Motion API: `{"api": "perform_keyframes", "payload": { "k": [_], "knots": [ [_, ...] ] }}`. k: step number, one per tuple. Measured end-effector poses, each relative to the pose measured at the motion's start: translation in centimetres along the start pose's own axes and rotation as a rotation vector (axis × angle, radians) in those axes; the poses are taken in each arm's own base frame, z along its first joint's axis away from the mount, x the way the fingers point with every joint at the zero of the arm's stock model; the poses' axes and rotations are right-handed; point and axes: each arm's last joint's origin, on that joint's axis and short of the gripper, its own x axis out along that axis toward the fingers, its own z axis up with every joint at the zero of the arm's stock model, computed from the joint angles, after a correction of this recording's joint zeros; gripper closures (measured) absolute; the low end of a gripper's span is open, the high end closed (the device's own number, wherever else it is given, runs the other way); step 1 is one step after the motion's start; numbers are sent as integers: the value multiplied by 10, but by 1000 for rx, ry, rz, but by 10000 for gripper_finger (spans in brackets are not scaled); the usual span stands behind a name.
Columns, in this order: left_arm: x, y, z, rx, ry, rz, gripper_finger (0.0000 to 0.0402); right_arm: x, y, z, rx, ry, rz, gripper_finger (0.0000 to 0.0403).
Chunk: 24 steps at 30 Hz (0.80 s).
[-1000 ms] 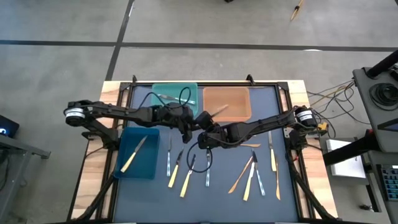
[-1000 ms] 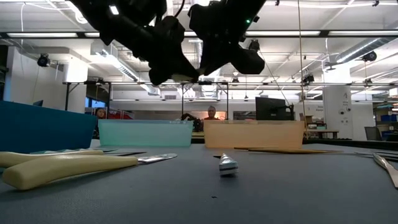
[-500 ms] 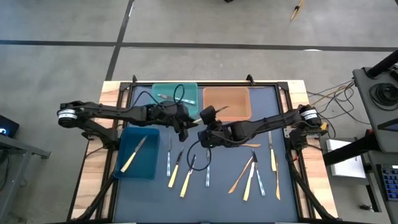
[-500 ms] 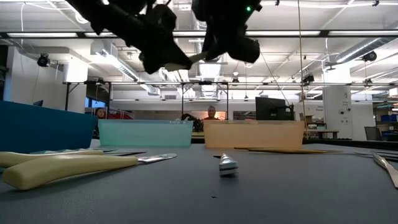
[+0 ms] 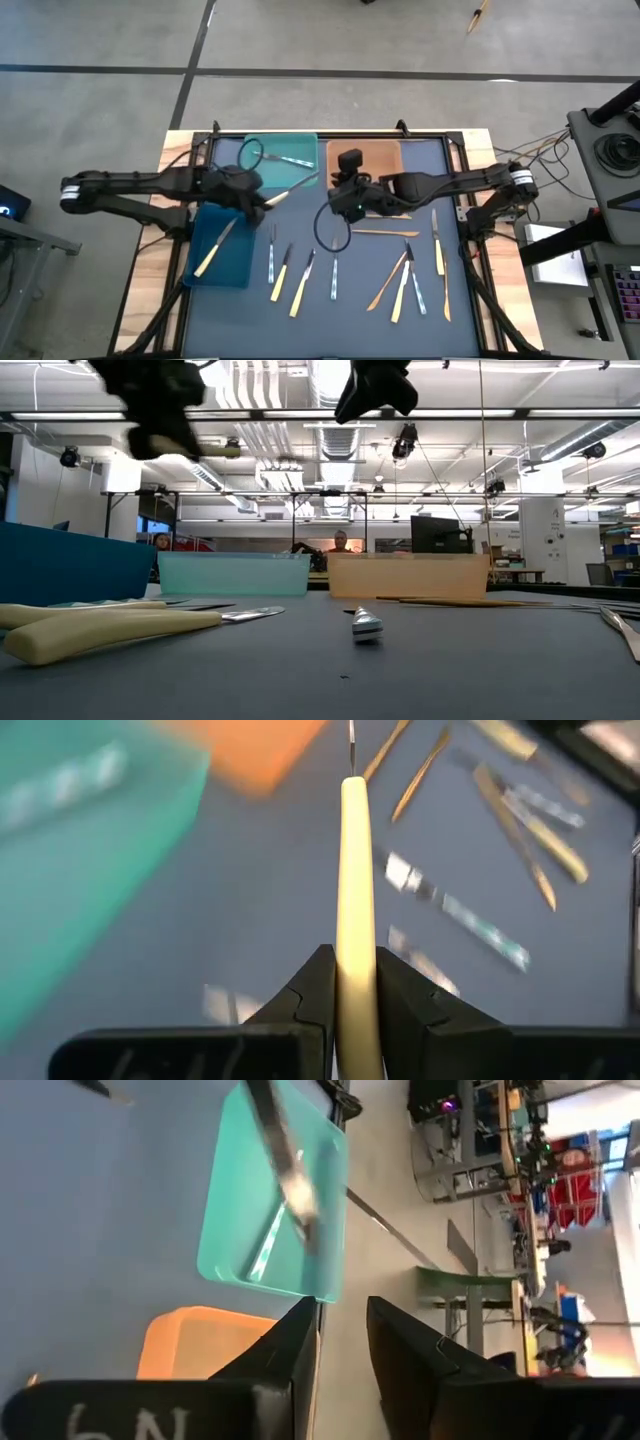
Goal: Sort silverware by color (type)
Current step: Put the light yellow knife into the blue bin
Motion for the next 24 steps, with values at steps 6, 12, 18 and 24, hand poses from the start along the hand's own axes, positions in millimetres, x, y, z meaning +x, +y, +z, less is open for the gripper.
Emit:
{"api": "perform_keyframes", "payload": {
  "k": [6,12,18,24],
  "knots": [
    [-24,3,-34,-204,218,48,372,8,-8,-5,16,6,-4,319],
    [-42,-17,-37,-222,273,-34,372,18,-14,-12,38,-9,47,315],
    [-79,-24,-41,-263,495,156,372,24,-16,-17,64,1,61,320],
    [-92,-31,-48,-310,637,259,372,27,-9,-21,53,20,75,326]
  ]
}}
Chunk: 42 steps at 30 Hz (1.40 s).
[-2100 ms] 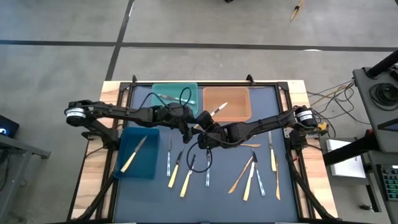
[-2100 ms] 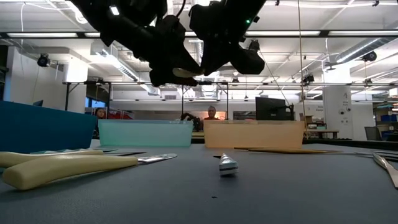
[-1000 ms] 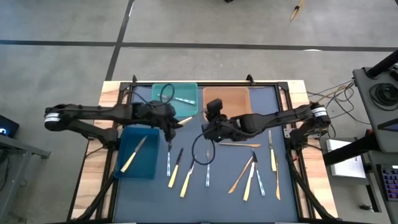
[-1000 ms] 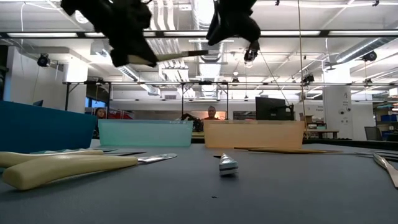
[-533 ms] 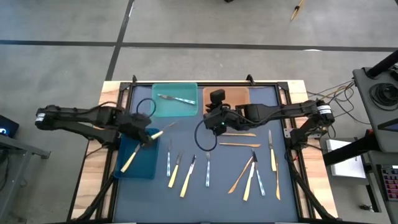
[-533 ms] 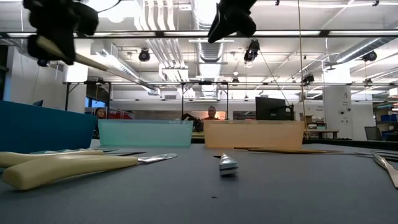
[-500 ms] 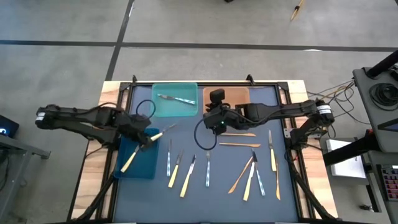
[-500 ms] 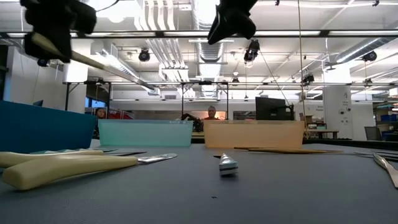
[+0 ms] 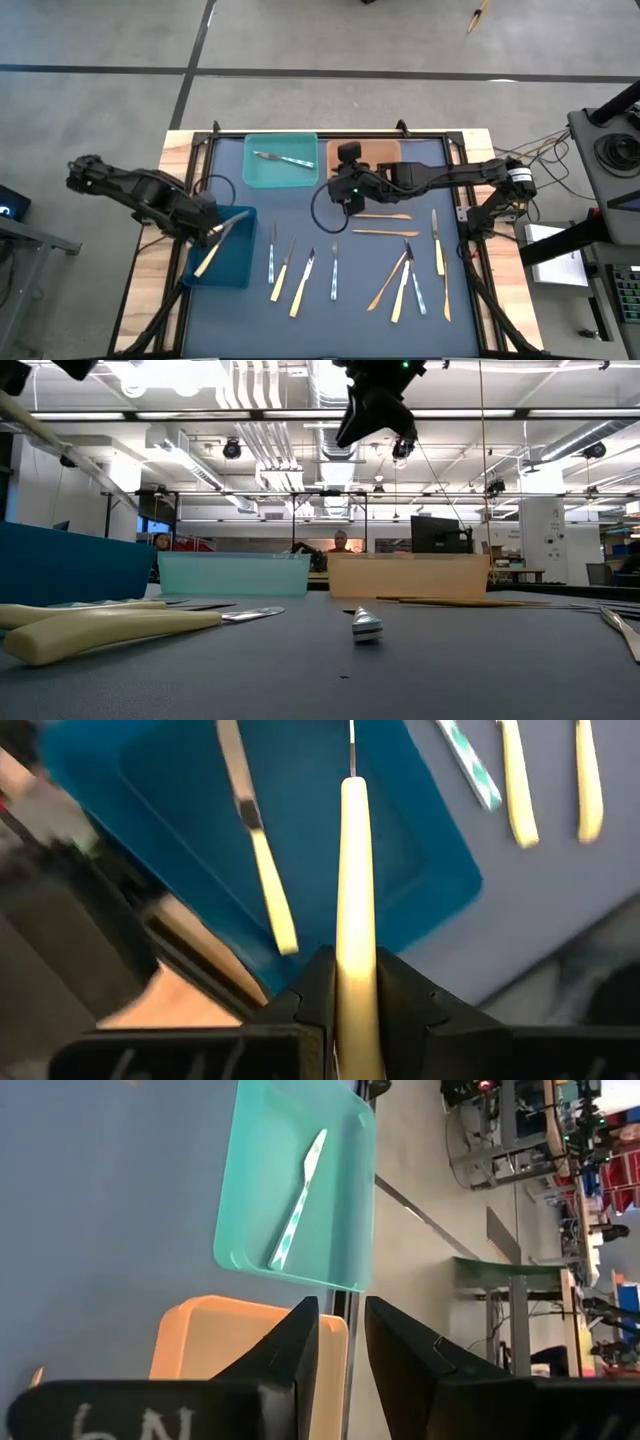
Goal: Sort silverware by color (type)
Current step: Put the light yellow knife into the blue bin
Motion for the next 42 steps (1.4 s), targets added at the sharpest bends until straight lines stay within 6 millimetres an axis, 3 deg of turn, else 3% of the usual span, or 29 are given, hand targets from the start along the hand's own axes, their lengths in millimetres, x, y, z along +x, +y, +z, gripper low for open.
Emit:
{"api": "perform_keyframes", "payload": {
  "k": [9,20,42],
  "knots": [
    [32,-8,-1,-5,157,131,372,2,2,-2,13,6,5,322],
    [62,-21,8,-19,188,296,364,2,2,-2,20,6,5,330],
    [95,-48,20,58,219,363,359,2,2,-2,25,7,4,329]
  ]
}}
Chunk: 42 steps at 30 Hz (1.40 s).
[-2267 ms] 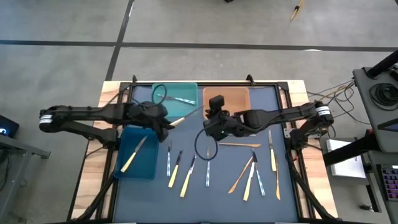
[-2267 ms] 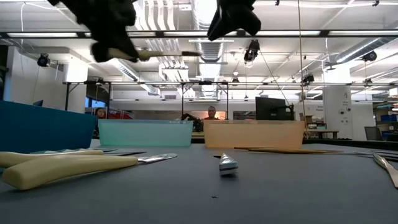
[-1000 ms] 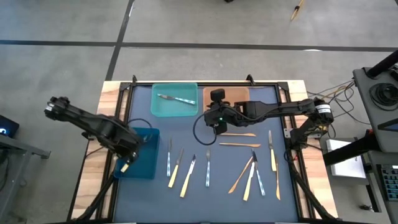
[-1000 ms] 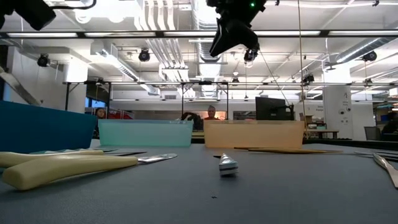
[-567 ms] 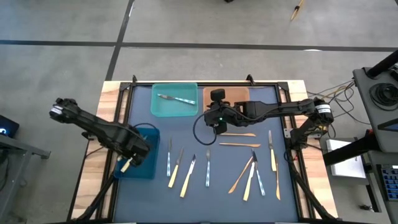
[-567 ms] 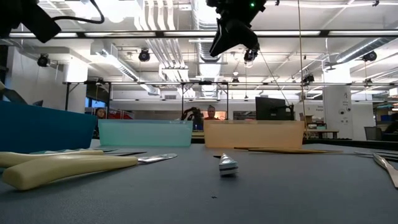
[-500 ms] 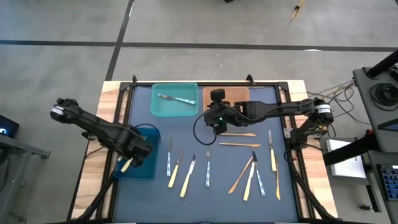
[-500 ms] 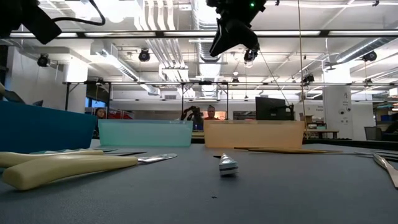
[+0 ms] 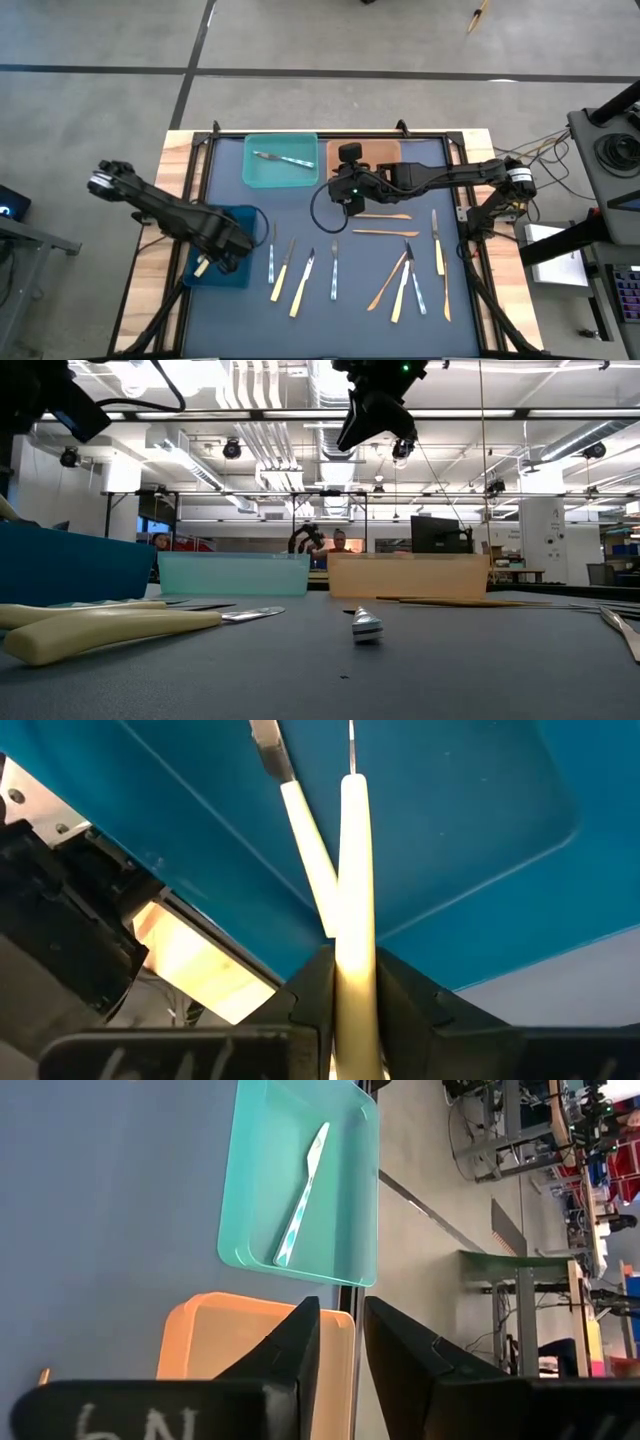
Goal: Sort silverware by color (type)
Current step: Put the light yellow knife into the blue bin, then put the golden knife into the orange bin
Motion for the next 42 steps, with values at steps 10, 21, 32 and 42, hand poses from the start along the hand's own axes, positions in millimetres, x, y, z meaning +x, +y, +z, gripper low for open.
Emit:
{"api": "perform_keyframes", "payload": {
  "k": [10,21,32,42],
  "knots": [
    [4,-5,3,16,3,30,339,0,0,0,5,0,0,331],
    [4,-4,4,65,-28,40,265,0,0,0,11,0,-1,332],
    [-22,-3,7,271,-242,32,285,0,2,-2,184,19,23,333],
    [-75,13,12,503,-839,-126,328,-2,15,-4,340,-30,391,333]
  ]
}}
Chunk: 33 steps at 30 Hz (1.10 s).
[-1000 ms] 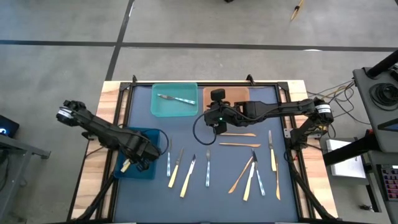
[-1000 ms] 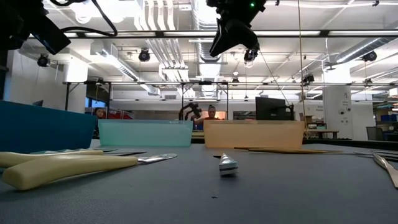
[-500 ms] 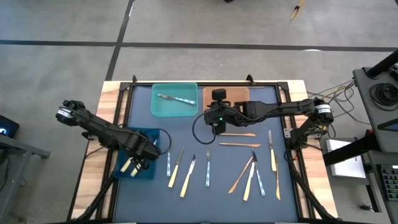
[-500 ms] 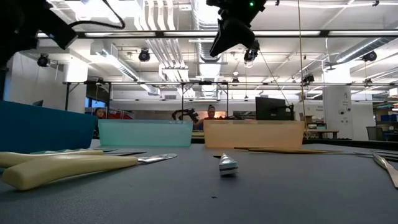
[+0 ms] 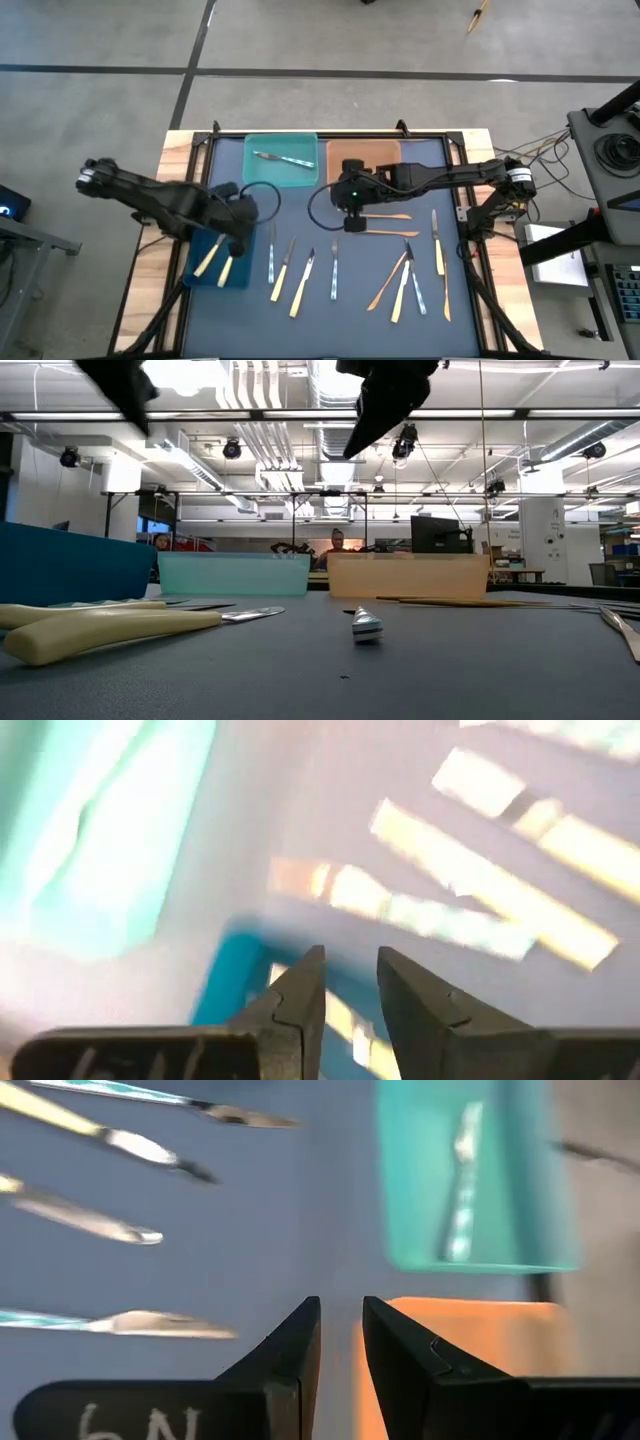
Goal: Sort silverware by color (type)
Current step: Put the golden knife into the orange bin
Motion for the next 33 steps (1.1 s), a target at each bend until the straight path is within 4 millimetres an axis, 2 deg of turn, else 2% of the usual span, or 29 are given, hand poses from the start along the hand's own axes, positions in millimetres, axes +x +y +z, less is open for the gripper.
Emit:
{"api": "perform_keyframes", "payload": {
  "k": [5,9,12,17,26,33],
  "knots": [
    [-17,10,18,155,-320,-80,340,0,3,-3,77,25,77,333],
    [-19,20,23,251,-439,-48,353,0,4,-10,136,95,86,333],
    [-13,27,22,306,-463,-21,361,0,5,-15,172,145,90,333],
    [6,39,21,350,-534,-93,364,5,10,-24,184,190,158,333],
    [52,67,7,274,-666,-130,364,28,16,-52,175,270,170,333],
    [65,85,4,213,-743,-129,365,42,11,-69,149,282,166,333]
  ]
}}
